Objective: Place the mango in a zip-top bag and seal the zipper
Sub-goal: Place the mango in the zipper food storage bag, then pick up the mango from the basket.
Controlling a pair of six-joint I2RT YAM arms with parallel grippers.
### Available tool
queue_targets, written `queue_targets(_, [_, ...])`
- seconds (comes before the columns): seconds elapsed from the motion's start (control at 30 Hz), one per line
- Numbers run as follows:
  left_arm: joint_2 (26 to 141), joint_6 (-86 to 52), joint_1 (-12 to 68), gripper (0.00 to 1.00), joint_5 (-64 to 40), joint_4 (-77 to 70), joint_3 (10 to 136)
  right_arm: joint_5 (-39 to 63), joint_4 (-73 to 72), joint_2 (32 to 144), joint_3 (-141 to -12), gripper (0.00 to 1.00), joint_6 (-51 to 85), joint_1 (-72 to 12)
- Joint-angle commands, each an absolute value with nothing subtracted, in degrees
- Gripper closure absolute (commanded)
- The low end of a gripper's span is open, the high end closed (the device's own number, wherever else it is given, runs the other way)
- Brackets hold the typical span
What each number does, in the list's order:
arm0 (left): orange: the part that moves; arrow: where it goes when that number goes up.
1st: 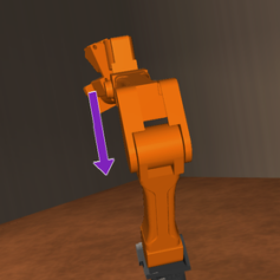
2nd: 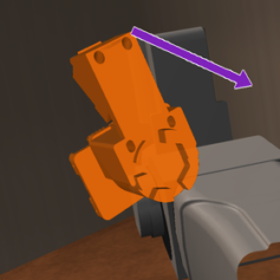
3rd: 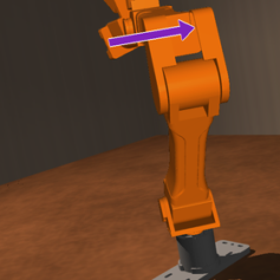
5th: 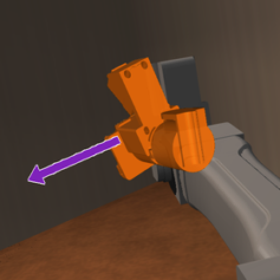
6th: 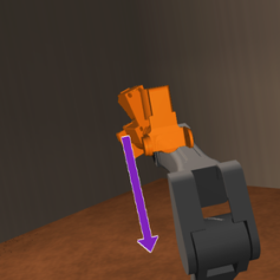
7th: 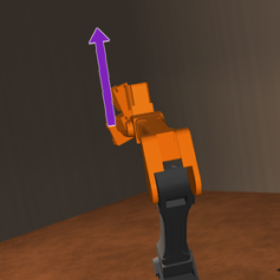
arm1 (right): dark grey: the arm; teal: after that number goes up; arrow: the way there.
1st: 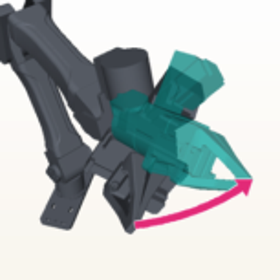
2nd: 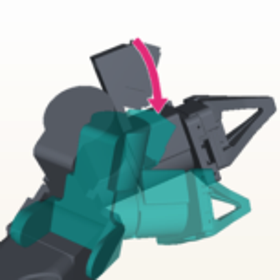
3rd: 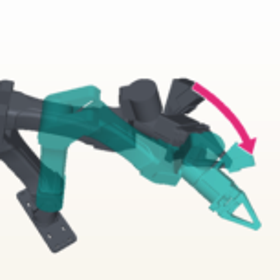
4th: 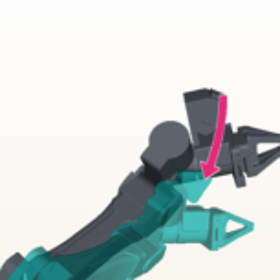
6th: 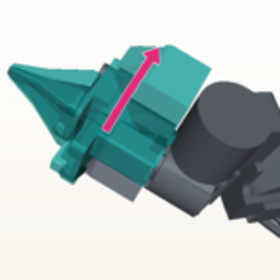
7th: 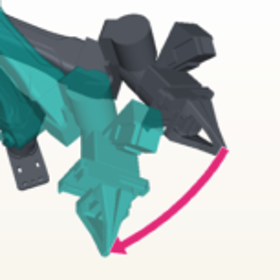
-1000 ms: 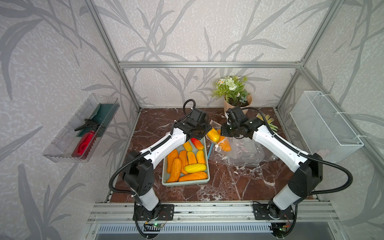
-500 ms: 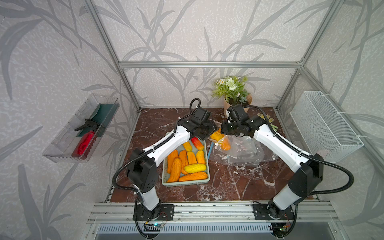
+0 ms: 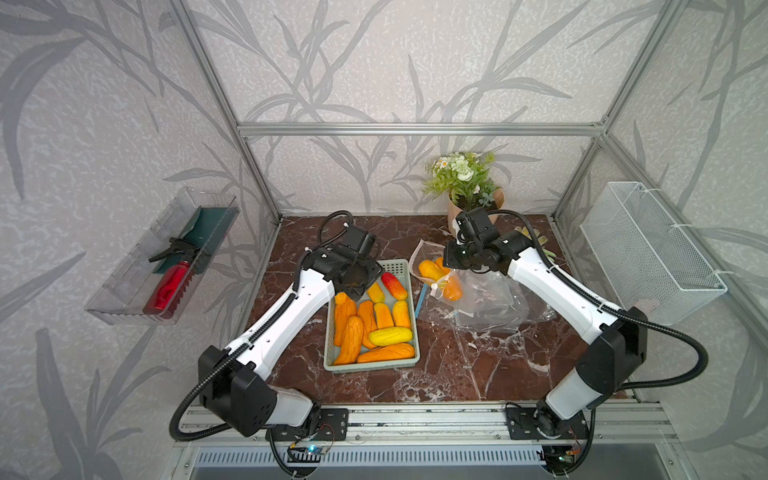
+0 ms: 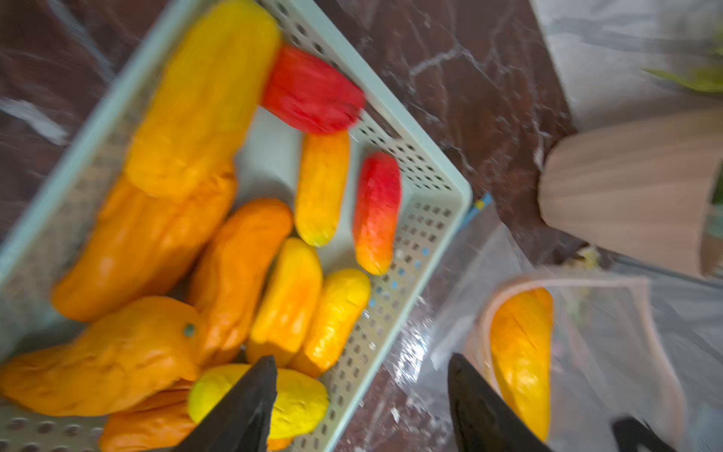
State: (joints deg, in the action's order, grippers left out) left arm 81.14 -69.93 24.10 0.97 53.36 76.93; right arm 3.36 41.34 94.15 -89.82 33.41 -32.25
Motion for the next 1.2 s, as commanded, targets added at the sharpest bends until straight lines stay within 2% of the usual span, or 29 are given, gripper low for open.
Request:
queue_targets(0.0, [85.5, -59.5, 19.3, 0.28, 9.3, 60.6, 81.4, 4.4, 40.5, 93.1, -89.3, 1.00, 32.3, -32.1])
queue_targets(0.17, [94.9, -46.6, 13.5, 0.22, 14.4, 66.4, 84.5, 5.1, 40.4, 93.1, -89.2, 1.00, 32.1, -32.0])
queue_targets(0.3, [99.7, -39.8, 12.0, 0.22, 11.3, 65.8, 84.5, 5.2, 40.4, 93.0, -89.2, 1.00, 32.1, -32.1])
queue_targets(0.6, [102.1, -37.7, 12.0, 0.35, 6.8, 60.5, 81.7, 5.2, 40.5, 93.4, -89.3, 1.00, 32.0, -32.0])
queue_targets(0.77, [101.3, -38.0, 12.6, 0.36, 7.6, 63.4, 83.9, 4.9, 40.6, 93.5, -89.3, 1.00, 32.0, -32.0])
queue_targets(1.17, [101.6, -32.6, 14.1, 0.43, 7.3, 59.4, 83.1, 5.1, 40.3, 93.5, -88.9, 1.00, 32.5, -32.0])
